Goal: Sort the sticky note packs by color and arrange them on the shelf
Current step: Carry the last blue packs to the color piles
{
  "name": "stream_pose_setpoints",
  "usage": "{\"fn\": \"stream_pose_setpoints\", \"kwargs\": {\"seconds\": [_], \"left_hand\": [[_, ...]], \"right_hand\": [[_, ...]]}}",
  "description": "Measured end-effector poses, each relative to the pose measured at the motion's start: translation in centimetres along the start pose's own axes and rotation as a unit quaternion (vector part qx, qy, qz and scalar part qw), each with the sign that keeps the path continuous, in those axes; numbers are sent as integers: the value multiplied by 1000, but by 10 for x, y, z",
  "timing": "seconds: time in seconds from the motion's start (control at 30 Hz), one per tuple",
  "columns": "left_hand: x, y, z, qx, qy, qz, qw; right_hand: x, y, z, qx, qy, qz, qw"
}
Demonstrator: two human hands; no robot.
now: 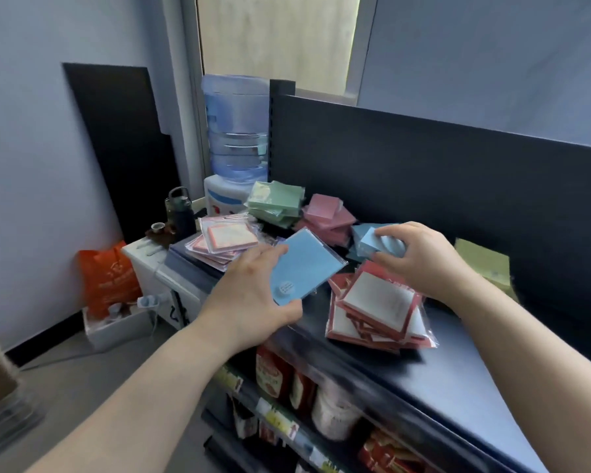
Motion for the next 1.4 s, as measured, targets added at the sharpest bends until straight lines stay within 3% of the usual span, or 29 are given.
{"fn": "stream_pose_setpoints", "kwargs": {"seconds": [0.27,0.6,0.9,1.1,1.4], "left_hand": [[-3,58,9,-9,17,-8,1000],[-21,150,-22,-152,-24,54,987],[-67,189,-89,-284,-14,157,946],[-97,189,-106,-313,124,205,919],[-73,112,-192,-470,79,155,865]], "right_hand": [[-15,65,-36,-47,-9,6,999],[-16,68,-63,-160,35,-14,986],[24,-5,-44,-236,-19,-136,962],[33,-57,-33,-291,-40,-187,938],[55,-146,-49,-361,-109,-211,902]]}}
Point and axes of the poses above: each hand's wrist, its own y-axis towards the middle knuckle, its own x-axis out of the back of the hand, z = x × y, the point moved 6 cm from there along y, towards the middle knuckle, and after that the axes turned 15 degrees about y, right-handed, at the moved point
